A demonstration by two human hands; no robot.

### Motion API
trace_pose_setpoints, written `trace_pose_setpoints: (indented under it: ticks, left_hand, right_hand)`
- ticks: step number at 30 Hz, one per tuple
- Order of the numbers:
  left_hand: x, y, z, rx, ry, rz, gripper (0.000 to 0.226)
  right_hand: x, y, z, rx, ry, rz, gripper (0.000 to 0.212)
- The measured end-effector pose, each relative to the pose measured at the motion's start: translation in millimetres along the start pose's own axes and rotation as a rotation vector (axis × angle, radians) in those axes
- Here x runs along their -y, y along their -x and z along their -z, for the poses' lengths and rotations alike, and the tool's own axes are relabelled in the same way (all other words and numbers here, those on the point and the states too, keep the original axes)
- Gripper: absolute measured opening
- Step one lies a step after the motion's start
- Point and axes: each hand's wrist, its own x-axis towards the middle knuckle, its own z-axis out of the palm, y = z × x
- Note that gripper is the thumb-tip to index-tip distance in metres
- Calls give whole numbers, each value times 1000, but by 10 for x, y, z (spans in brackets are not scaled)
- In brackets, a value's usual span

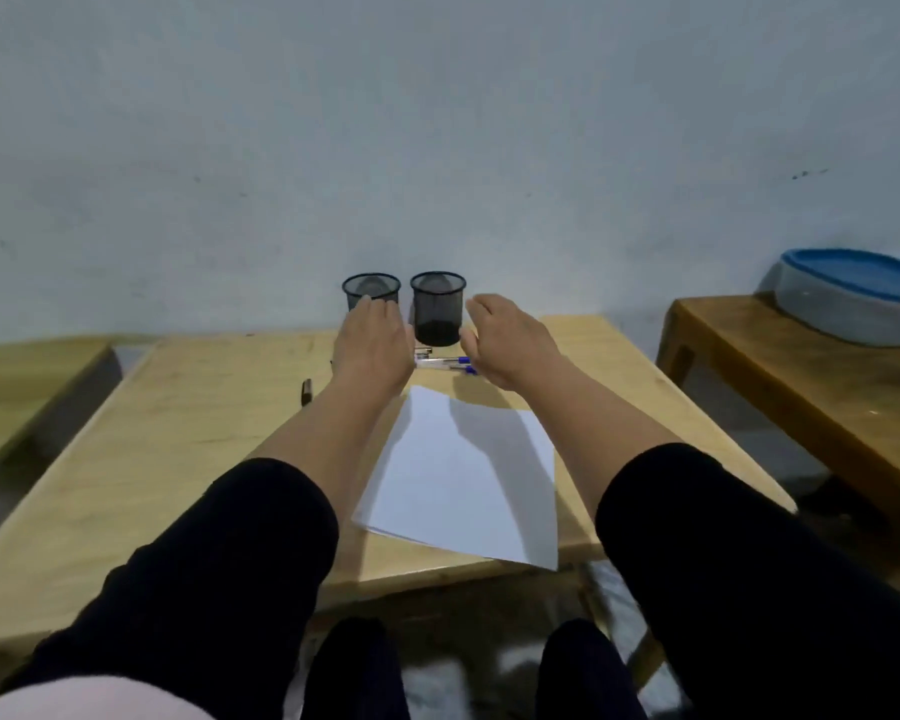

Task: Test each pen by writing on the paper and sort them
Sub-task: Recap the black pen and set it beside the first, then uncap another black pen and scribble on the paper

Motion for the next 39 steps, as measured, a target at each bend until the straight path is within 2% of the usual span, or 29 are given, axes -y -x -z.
trace_pose_setpoints:
  ticks: [5, 9, 11, 17, 26, 32, 39]
  left_hand:
    - [522, -17, -318, 23, -43, 51, 31]
    - [728, -36, -500, 50, -28, 115, 29]
    - [787, -41, -632, 80, -71, 91, 27]
    - [897, -134, -898, 229, -40, 112, 23]
    - [1009, -335, -1065, 226, 137, 228, 28]
    - [1034, -380, -1141, 176, 206, 302, 21]
    - [1051, -379, -1104, 101, 294, 327, 15]
  right_hand:
    - [314, -425, -474, 50, -46, 111, 39]
    - [498, -669, -820, 119, -81, 179, 44]
    - [542, -765, -1009, 155, -66, 208, 44]
    - [521, -947, -1507, 121, -25, 223, 26]
    - [473, -1222, -1671, 74, -115, 264, 24]
    - [439, -1287, -1700, 57, -157, 238, 23]
    - [417, -1296, -1582, 120, -165, 257, 22]
